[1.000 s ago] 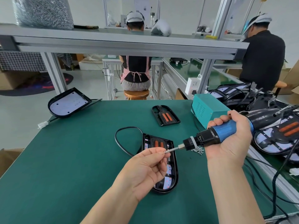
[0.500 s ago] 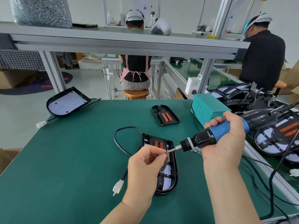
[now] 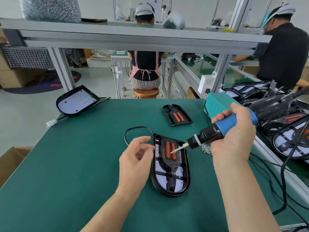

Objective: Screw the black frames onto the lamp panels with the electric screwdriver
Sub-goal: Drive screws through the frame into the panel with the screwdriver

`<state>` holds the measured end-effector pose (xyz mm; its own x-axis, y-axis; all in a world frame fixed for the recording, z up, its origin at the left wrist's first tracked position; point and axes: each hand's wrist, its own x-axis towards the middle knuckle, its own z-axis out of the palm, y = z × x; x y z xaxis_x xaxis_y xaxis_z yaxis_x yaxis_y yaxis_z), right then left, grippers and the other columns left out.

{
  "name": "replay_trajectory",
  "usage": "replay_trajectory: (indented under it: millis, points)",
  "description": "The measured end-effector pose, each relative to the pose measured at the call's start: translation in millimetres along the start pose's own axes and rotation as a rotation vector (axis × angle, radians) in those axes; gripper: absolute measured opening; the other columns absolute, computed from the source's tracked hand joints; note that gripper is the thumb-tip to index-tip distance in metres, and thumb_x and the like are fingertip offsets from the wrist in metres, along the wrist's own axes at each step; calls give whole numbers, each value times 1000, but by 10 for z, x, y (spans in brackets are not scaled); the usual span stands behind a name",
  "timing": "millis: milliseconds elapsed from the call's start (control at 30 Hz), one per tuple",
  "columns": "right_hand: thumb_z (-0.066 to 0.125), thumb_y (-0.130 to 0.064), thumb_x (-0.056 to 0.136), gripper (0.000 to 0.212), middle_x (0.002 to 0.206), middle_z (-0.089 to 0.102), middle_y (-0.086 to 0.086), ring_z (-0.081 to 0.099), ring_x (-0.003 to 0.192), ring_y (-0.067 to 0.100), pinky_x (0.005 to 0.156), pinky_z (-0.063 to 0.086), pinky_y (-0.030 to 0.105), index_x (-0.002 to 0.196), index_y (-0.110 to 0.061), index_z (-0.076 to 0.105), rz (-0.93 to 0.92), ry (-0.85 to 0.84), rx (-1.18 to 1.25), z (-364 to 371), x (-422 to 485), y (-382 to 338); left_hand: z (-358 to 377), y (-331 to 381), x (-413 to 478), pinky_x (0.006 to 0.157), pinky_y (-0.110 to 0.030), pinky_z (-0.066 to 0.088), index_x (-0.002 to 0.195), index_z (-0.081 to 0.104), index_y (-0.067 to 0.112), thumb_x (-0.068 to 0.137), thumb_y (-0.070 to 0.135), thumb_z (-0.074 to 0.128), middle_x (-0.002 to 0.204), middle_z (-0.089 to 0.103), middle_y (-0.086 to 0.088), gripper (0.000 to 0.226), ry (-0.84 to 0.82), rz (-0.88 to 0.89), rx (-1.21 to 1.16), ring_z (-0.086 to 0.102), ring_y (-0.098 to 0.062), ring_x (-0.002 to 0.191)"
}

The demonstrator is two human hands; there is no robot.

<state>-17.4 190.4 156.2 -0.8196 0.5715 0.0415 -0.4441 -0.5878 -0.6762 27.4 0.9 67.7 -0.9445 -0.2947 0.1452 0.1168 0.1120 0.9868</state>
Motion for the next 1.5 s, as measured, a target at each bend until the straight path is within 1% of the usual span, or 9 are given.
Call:
replay_trajectory:
  millis: [100,167,233,300,400,633,1133,1300,1500]
  points:
    - [67,-10,85,14,62,53,-1,50,50,15,55,47,26,87,-12,53,-12,-79,-58,28,-33,98,-37,-85,246,72,-23,48,100,66,28,90,35,66,86,66,10,12,-29,-95,372,62,-10,81]
    - [68,-10,81,15,62,53,0,49,50,17,53,46,25,84,-13,53,-6,-128,-109,52,-92,185,8,-168,347,69,-27,50,96,65,20,89,54,62,83,66,7,35,-170,-154,527,62,-10,79]
    - [68,-11,77,15,61,53,1,49,49,18,51,45,24,82,-12,54,-7,-170,-168,68,-153,277,66,-231,395,58,-29,50,81,58,10,87,61,60,69,61,3,51,-282,-210,518,60,-16,62]
    - [68,-10,75,14,62,52,3,48,51,19,49,44,24,83,-9,56,-10,-203,-200,75,-211,368,111,-297,404,43,-24,41,68,41,11,85,56,66,54,44,5,54,-340,-261,415,44,-15,43]
    - [67,-8,76,21,67,51,7,46,53,21,48,44,24,93,-4,56,2,-217,-219,95,-272,473,140,-369,416,37,-19,31,62,32,16,82,45,73,47,33,6,55,-312,-306,284,32,-15,37]
    - [66,-7,77,15,66,49,8,45,56,23,49,44,25,89,-5,56,4,-258,-249,139,-290,553,173,-414,405,46,-30,38,67,40,11,73,51,70,55,48,-4,51,-318,-320,229,43,-23,50]
    - [66,-6,77,11,64,50,8,46,54,23,50,45,25,84,-5,58,-4,-294,-252,102,-326,586,180,-468,417,50,-32,36,67,37,13,74,50,72,63,44,-8,52,-305,-323,212,40,-22,54]
    - [65,-4,80,9,58,51,5,48,49,20,51,46,27,82,-7,56,-41,-381,-271,127,-361,598,183,-469,416,48,-30,37,66,38,13,76,51,71,60,46,-6,52,-295,-316,237,42,-22,48]
    - [64,-6,81,22,52,51,3,49,46,20,54,47,27,69,-22,57,-62,-457,-306,118,-381,597,203,-454,403,49,-29,33,65,36,13,73,50,71,60,42,-4,52,-270,-303,203,38,-21,53]
